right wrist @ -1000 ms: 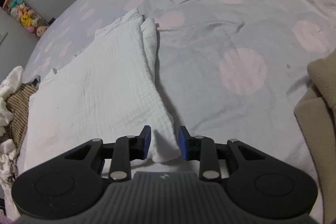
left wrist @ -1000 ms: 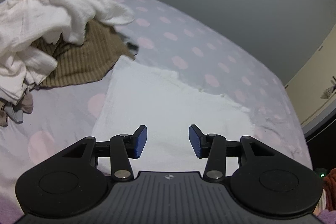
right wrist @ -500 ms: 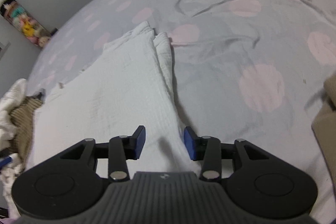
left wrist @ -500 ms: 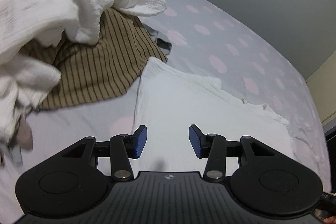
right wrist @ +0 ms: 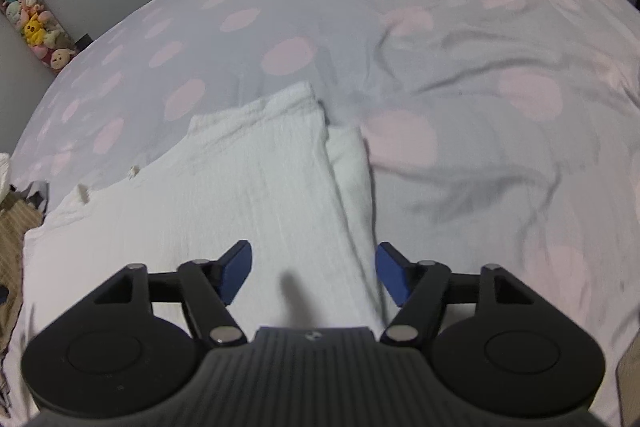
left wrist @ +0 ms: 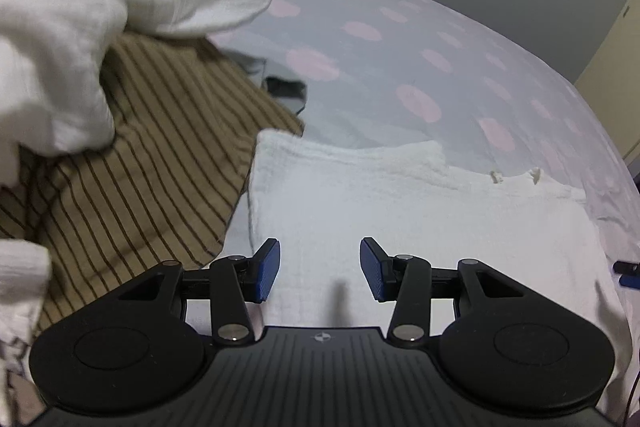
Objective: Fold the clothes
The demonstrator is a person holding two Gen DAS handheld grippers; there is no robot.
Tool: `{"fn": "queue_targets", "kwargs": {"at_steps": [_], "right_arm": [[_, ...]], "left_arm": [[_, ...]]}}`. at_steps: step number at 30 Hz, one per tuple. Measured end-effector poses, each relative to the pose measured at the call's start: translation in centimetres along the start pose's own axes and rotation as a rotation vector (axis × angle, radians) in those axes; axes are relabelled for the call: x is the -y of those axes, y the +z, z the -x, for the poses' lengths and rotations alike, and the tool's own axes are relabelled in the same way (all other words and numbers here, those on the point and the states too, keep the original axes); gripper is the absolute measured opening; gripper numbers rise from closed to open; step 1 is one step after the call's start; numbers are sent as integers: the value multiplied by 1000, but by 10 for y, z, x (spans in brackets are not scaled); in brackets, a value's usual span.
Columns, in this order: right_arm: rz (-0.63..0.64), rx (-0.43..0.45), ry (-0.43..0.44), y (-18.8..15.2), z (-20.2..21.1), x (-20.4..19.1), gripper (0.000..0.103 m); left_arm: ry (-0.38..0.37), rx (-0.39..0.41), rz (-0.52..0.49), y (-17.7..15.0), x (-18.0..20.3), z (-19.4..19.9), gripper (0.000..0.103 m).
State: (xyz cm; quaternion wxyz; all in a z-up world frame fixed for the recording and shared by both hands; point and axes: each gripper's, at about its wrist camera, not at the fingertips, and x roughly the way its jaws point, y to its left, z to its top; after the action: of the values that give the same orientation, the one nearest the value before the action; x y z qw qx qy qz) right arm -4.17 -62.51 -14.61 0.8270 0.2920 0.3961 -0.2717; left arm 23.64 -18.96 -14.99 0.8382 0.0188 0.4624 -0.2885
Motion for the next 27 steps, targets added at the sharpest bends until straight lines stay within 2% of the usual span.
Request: {"fn": "queue_targets", "kwargs": {"at_steps": [5, 8, 12, 13, 16, 17, 19, 23, 27], "right_arm": [[-18, 23, 6, 21, -11, 7, 76], [-36, 6, -10, 24, -28, 7, 76], [-54, -29, -33, 20, -50, 6, 75], [-56, -40, -38, 18, -55, 6, 72], [-29, -34, -20, 20, -46, -4, 49], [-20, -32, -14, 20, -43, -8, 31], [-2, -29, -2, 22, -36, -14, 10], [35, -21, 22, 24, -24, -28, 10], [61, 9, 95, 34, 13, -64, 9]], "left_arm": [[9, 18, 5, 2, -18, -10, 42], [2, 27, 24, 3, -29, -13, 42], [17, 0, 15, 1, -35, -21, 42], [20, -5, 11, 0, -35, -23, 42], [10, -5, 16, 0, -38, -23, 42], [2, -2, 18, 0, -39, -22, 42], [-9, 6, 18, 1, -39, -20, 42], [-32, 17, 18, 1, -41, -12, 42], [-66, 39, 47, 4, -46, -1, 42]]}}
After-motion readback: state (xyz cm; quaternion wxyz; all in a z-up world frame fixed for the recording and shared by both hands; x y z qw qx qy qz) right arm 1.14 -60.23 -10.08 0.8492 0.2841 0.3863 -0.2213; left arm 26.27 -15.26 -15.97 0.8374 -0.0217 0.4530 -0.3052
